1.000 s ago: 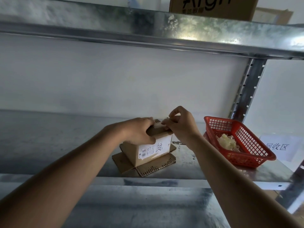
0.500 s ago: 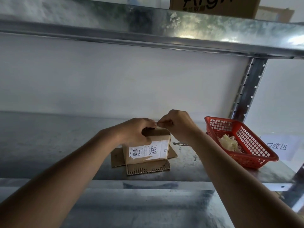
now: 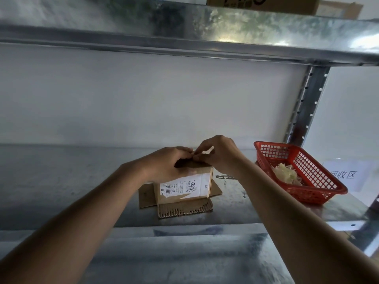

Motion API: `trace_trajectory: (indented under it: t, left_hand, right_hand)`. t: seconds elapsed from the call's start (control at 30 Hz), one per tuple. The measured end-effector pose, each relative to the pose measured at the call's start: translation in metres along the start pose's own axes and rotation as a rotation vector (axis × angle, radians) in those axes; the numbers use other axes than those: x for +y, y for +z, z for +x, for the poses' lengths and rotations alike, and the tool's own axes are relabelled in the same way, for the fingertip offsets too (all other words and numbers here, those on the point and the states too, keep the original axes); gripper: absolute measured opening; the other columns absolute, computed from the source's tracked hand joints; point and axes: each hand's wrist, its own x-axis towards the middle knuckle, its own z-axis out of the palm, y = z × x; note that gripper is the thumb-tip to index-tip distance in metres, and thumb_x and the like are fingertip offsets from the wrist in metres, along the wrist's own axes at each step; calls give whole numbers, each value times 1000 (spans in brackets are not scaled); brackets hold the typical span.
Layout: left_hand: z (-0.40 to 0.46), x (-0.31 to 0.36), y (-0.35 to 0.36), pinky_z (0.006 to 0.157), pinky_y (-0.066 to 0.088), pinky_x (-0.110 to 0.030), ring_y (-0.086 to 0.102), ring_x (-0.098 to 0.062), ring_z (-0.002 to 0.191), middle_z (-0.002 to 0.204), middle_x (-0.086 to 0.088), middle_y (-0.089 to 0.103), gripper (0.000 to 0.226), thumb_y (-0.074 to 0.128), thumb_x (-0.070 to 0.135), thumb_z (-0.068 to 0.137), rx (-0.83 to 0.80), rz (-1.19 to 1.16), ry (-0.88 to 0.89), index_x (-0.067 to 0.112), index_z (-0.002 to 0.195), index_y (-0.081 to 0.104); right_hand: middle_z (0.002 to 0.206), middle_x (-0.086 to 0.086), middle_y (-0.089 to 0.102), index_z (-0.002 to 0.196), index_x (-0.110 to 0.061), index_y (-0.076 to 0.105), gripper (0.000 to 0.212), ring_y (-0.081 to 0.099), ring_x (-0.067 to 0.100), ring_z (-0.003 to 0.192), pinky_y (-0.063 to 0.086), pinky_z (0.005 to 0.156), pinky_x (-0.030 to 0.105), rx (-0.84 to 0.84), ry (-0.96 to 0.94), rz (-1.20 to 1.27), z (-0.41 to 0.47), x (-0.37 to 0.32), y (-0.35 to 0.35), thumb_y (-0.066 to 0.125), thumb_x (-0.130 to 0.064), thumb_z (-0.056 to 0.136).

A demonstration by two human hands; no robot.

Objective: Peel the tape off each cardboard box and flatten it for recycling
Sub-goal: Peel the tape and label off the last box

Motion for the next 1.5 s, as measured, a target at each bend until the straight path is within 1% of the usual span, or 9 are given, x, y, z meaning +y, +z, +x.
trace_trajectory:
  t: [0.17, 0.3, 0.4, 0.53, 0.7, 0.83, 0.93, 1.17, 1.5]
  left_hand:
    - [1, -7, -3, 112, 46, -39, 47, -13, 140, 162, 19, 36, 60, 61, 52, 100, -57, 57, -28, 33, 154, 46]
    - [1, -13, -7, 123, 28, -32, 27, -7, 152, 167, 21, 24, 66, 59, 50, 101, -86, 91, -37, 30, 159, 36]
    - [-1, -17, -8, 128, 18, -34, 18, -2, 155, 168, 23, 18, 66, 57, 48, 103, -112, 85, -39, 31, 162, 30]
    - [0, -16, -7, 126, 24, -36, 23, -6, 154, 168, 23, 20, 64, 56, 47, 104, -122, 83, -43, 36, 161, 30]
    - [3, -7, -1, 113, 42, -43, 41, -13, 141, 160, 22, 31, 59, 55, 51, 102, -80, 125, -29, 50, 156, 33]
    - [4, -6, 5, 106, 42, -35, 45, -15, 136, 155, 22, 32, 59, 52, 57, 100, -48, 140, -22, 53, 156, 31]
    - [3, -8, 7, 105, 36, -35, 37, -14, 139, 153, 22, 29, 62, 49, 61, 99, -49, 197, -21, 57, 156, 25]
    - [1, -4, 10, 111, 32, -40, 32, -15, 142, 155, 20, 28, 63, 52, 59, 100, -7, 229, -45, 55, 157, 26]
    - [-5, -4, 10, 116, 34, -44, 34, -12, 143, 157, 24, 29, 63, 56, 59, 97, 35, 163, -67, 56, 155, 31]
  right_hand:
    - [83, -9, 69, 92, -25, 78, 5, 61, 16, 86, 43, 67, 30, 24, -35, -174, 2, -7, -6, 76, -20, 91]
    - [76, -4, 70, 88, -11, 77, 12, 71, 18, 75, 61, 72, 35, 62, 38, -33, -3, -2, -9, 72, -2, 92]
    - [74, 3, 74, 86, -4, 76, 16, 75, 15, 65, 62, 62, 23, 145, 153, 141, -9, 10, -15, 69, 9, 92]
    - [76, 2, 78, 90, -8, 82, 11, 76, 10, 68, 55, 60, 12, 174, 151, 279, -15, 17, -16, 76, 2, 90]
    - [97, -1, 80, 99, -24, 83, 22, 78, 12, 84, 60, 84, 26, 163, 133, 576, -12, 7, -8, 76, -4, 92]
    - [90, -2, 79, 113, -33, 74, 43, 77, 13, 82, 59, 70, 23, 253, 154, 716, -13, 6, -5, 89, -10, 80]
    - [86, -1, 79, 101, -26, 74, 36, 75, 10, 77, 57, 66, 20, 259, 209, 714, -14, 9, 1, 94, -14, 73]
    - [89, -12, 78, 84, -30, 81, 7, 76, 14, 79, 63, 79, 57, 137, 249, 566, -15, 13, 9, 80, -32, 91]
    - [86, -1, 77, 87, -21, 79, 23, 78, 26, 84, 66, 77, 46, 212, 243, 732, -11, 24, 12, 77, 2, 88]
